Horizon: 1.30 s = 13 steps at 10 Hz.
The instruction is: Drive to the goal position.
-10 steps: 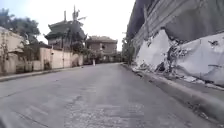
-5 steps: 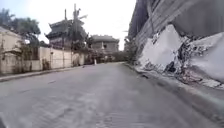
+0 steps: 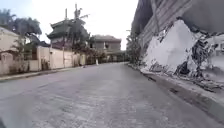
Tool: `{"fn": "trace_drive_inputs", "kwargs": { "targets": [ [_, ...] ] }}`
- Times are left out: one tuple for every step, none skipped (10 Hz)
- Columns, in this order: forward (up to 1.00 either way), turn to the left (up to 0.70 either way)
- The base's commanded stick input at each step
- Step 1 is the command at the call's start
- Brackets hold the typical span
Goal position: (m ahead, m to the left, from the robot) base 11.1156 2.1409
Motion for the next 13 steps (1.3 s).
{"fn": "trace_drive_inputs", "kwargs": {
  "targets": [
    [1.00, 0.00],
    [1.00, 0.00],
    [1.00, 0.00],
    [1.00, 0.00],
    [1.00, 0.00],
    [1.00, 0.00],
    [1.00, 0.00],
    [1.00, 0.00],
    [1.00, 0.00],
    [1.00, 0.00],
    [1.00, 0.00],
    [1.00, 0.00],
    [1.00, 0.00]
  ]
}}
